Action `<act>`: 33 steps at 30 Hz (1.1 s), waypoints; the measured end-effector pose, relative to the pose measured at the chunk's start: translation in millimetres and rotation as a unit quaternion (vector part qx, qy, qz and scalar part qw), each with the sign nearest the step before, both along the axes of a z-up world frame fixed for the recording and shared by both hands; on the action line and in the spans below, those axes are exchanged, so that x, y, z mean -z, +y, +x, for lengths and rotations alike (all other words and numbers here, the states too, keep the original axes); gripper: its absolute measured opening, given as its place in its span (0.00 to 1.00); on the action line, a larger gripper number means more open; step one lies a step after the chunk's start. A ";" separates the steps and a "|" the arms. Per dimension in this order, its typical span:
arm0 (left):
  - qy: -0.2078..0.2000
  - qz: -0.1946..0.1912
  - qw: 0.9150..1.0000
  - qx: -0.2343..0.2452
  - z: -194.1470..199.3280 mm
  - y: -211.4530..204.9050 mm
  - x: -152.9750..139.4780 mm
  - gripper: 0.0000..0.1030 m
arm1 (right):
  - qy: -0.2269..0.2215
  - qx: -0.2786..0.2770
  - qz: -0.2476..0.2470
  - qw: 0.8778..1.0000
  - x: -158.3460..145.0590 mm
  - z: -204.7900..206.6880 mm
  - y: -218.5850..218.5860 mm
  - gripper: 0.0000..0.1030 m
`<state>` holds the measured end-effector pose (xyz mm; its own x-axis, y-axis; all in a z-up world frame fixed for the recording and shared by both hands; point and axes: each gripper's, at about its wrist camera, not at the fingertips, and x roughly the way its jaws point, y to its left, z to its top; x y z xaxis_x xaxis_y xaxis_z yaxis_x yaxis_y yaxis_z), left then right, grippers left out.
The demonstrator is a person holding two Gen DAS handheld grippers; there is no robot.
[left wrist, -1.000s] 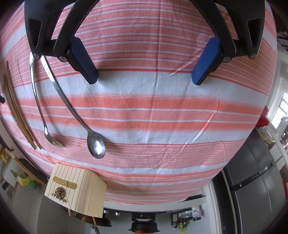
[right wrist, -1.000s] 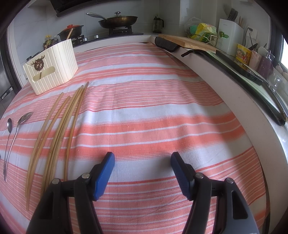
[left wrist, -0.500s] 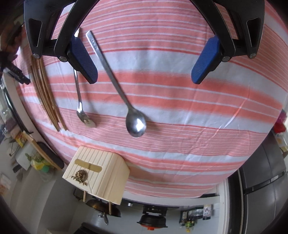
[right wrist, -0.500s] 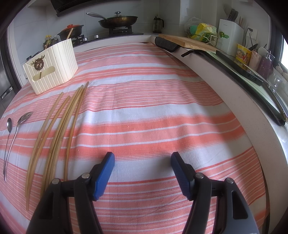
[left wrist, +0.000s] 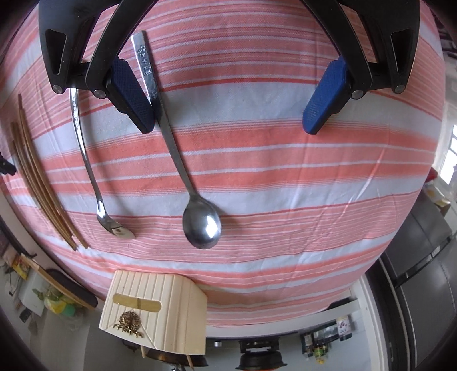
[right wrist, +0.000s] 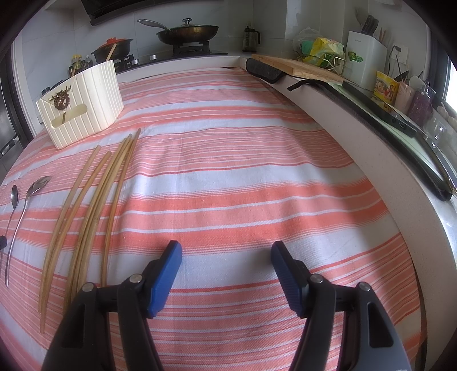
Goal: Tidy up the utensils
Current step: 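Grasp the steel spoon handle with the left tool while the right tool grasps another chopstick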
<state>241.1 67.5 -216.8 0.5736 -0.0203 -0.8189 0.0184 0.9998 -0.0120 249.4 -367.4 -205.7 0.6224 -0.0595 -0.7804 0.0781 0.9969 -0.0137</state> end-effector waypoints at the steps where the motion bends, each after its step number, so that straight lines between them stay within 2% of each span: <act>1: 0.000 -0.002 1.000 -0.001 -0.5 3.4 0.2 1.00 | 0.000 0.000 0.000 1.000 -0.1 -0.2 -0.2 0.64; 10: -0.001 0.000 1.000 0.007 3.0 0.6 2.9 1.00 | 0.001 0.000 0.001 1.000 -0.6 0.0 -0.2 0.65; 12: -0.004 0.000 1.000 0.006 2.1 0.2 3.0 1.00 | 0.020 -0.004 0.002 1.000 -4.6 2.9 1.2 0.64; 15: -0.006 0.000 1.000 0.004 1.8 0.0 3.1 1.00 | 0.015 -0.032 0.059 0.998 -28.4 0.7 13.6 0.64; 17: -0.006 -0.001 1.000 0.003 1.6 0.1 3.1 1.00 | -0.003 -0.071 0.094 0.993 -48.5 -4.7 36.5 0.64; 18: -0.006 -0.001 1.000 0.003 1.6 0.4 3.1 1.00 | -0.007 -0.099 0.096 0.990 -55.8 -6.7 53.0 0.64; 21: -0.006 -0.001 1.000 0.004 1.3 1.1 2.9 1.00 | -0.022 -0.137 0.054 0.989 -65.0 -8.4 91.6 0.58; 23: -0.007 -0.002 1.000 0.003 1.0 1.1 2.8 1.00 | -0.003 -0.144 0.053 0.988 -63.1 3.8 107.6 0.47; 25: -0.007 -0.003 1.000 0.003 0.8 1.3 2.7 1.00 | 0.017 -0.181 0.096 0.979 -62.5 13.1 133.6 0.44; 26: -0.007 -0.003 1.000 0.003 0.8 1.4 2.5 1.00 | 0.022 -0.207 0.098 0.973 -61.3 15.7 152.1 0.44; 28: -0.007 -0.003 1.000 0.003 0.7 1.4 2.4 1.00 | 0.026 -0.232 0.058 0.971 -56.9 18.3 181.8 0.38; 30: -0.007 -0.004 1.000 0.002 0.4 2.0 2.3 1.00 | 0.014 -0.203 0.039 0.978 -57.8 21.9 176.0 0.38; 33: -0.008 -0.004 1.000 0.002 0.5 1.6 2.1 1.00 | -0.006 -0.143 0.023 0.989 -60.6 27.2 126.8 0.38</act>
<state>241.6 69.2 -218.8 0.5859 -0.0294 -0.8099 0.0223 0.9995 -0.0202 276.6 -240.6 -145.1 0.6185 0.1563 -0.7701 -0.2073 0.9777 0.0320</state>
